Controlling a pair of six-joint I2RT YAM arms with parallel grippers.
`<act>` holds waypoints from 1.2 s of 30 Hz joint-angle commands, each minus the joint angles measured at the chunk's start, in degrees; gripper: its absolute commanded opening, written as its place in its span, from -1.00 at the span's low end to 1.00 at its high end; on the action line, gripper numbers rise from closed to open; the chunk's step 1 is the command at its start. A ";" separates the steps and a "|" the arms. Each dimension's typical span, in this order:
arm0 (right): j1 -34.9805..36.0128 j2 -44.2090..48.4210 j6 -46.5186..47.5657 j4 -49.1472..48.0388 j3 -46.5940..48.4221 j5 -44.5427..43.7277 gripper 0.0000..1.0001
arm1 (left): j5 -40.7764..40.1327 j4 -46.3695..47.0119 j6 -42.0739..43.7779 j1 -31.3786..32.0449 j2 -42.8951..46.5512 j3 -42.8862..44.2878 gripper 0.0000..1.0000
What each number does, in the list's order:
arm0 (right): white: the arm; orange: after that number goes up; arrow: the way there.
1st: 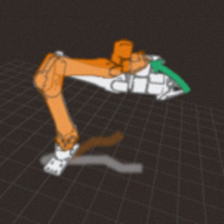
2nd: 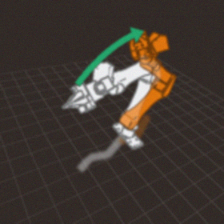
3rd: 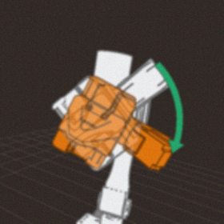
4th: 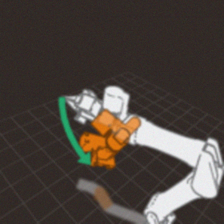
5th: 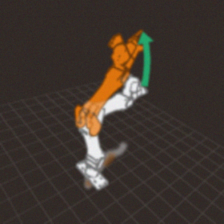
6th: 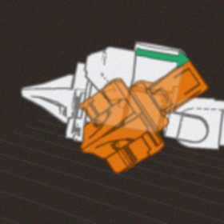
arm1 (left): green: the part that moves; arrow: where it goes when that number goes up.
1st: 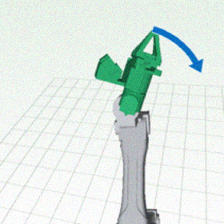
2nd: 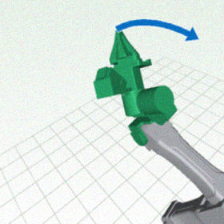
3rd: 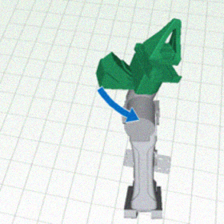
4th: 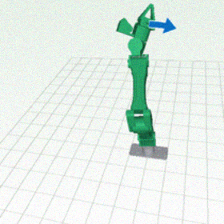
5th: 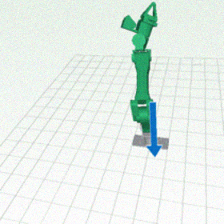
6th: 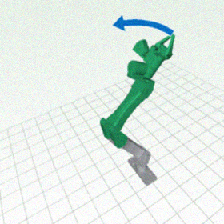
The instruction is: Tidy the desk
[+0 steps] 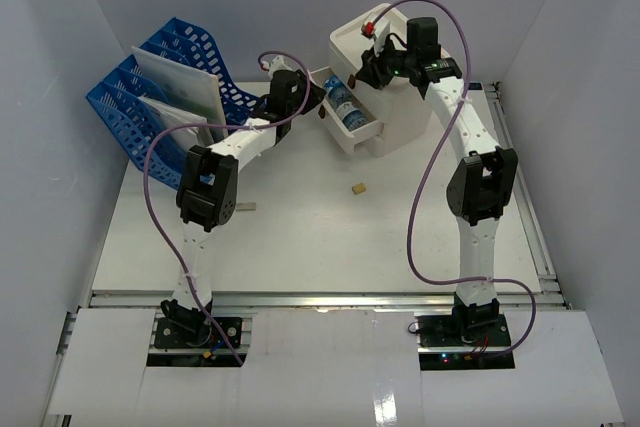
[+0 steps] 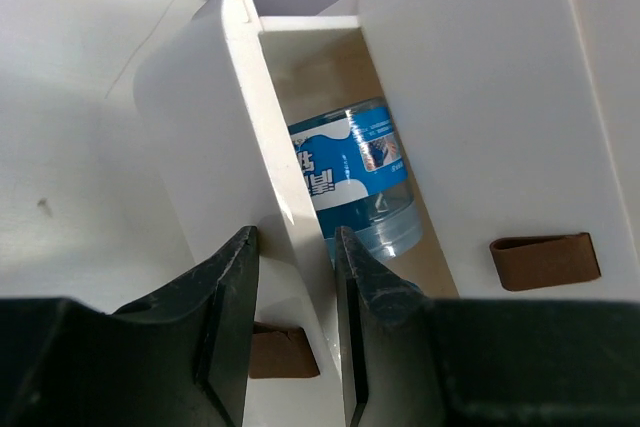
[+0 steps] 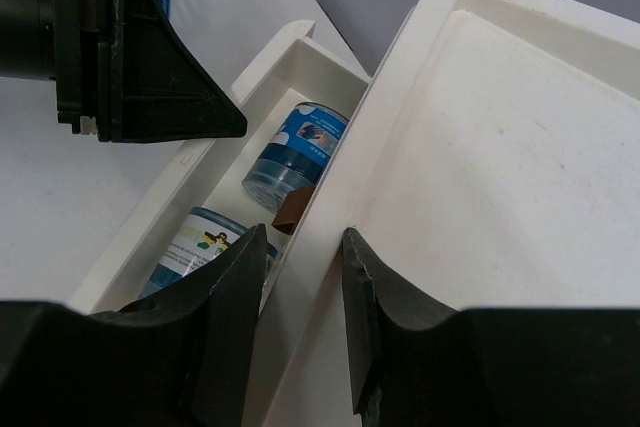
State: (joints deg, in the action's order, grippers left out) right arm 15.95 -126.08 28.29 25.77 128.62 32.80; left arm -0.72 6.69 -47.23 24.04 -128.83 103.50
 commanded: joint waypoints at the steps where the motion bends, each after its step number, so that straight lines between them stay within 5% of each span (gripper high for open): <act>1: 0.39 -4.73 -3.69 14.13 -2.79 10.06 -0.50 | 14.74 22.64 -2.11 2.96 4.74 -4.92 -0.78; 17: 0.59 -4.41 -9.50 14.84 -3.35 17.36 -0.52 | 26.07 33.46 -5.20 4.20 -3.64 -0.09 -0.24; 27: 0.41 -3.22 -9.26 14.84 -4.56 15.54 -0.52 | 23.92 37.71 -2.46 3.03 4.45 -12.41 0.06; 36: 0.23 -2.75 -9.57 14.84 -4.77 14.35 -0.51 | 22.79 39.50 -1.96 -0.34 12.02 -21.56 0.13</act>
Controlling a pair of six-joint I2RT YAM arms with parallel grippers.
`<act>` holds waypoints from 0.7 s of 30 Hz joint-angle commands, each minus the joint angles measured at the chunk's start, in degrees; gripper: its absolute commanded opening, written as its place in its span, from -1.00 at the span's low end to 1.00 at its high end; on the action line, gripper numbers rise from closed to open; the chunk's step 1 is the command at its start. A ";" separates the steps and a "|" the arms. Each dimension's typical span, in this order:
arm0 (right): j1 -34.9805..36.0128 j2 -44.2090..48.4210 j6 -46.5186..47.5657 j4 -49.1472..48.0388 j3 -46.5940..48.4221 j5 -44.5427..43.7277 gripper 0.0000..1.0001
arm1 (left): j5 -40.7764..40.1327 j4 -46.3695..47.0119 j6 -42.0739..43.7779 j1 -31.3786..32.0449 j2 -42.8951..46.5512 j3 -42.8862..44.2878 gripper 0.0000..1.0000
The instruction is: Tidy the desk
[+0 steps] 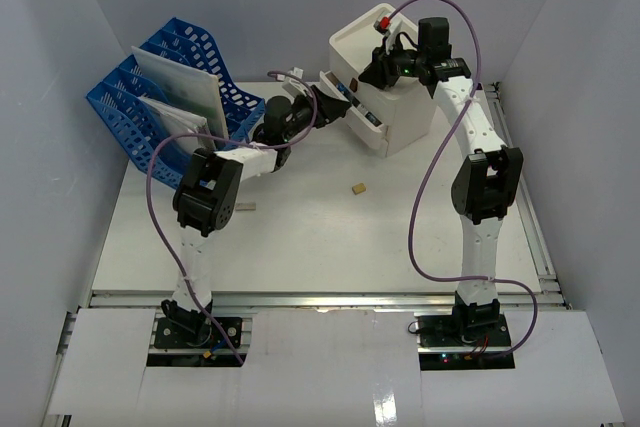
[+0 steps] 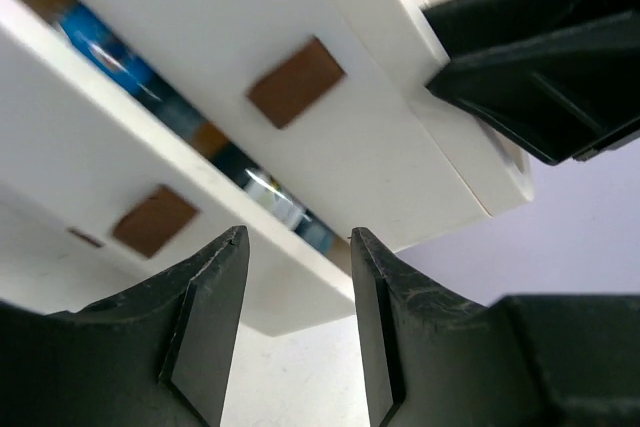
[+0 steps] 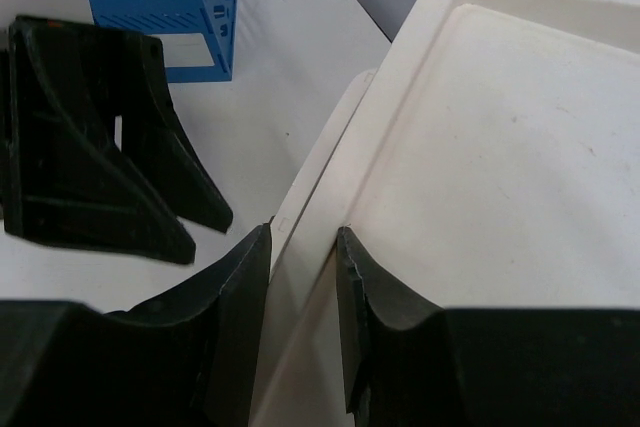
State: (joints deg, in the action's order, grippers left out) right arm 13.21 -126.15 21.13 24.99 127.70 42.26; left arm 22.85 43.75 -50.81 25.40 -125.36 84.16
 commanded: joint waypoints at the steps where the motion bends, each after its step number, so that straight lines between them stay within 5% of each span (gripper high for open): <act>1: 2.89 -2.70 -2.41 15.69 -3.94 4.78 -0.51 | -0.78 1.64 2.88 -1.99 9.55 -2.71 0.13; 8: 2.44 -2.63 -1.35 15.97 -5.44 4.63 -0.52 | -0.35 -3.15 7.14 -4.75 18.65 -10.49 0.14; 15: 3.26 -4.52 -1.53 18.96 -2.94 7.22 -0.53 | 0.50 -5.74 5.23 -4.53 19.37 -18.97 -0.41; 21: 5.08 -4.69 1.59 22.88 -1.57 7.45 -0.53 | -0.28 -8.74 8.12 -2.76 14.19 -18.11 -0.54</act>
State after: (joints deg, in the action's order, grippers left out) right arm 13.79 -126.01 22.09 26.54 127.78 44.07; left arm 22.91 38.71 -45.46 21.21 -108.84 65.10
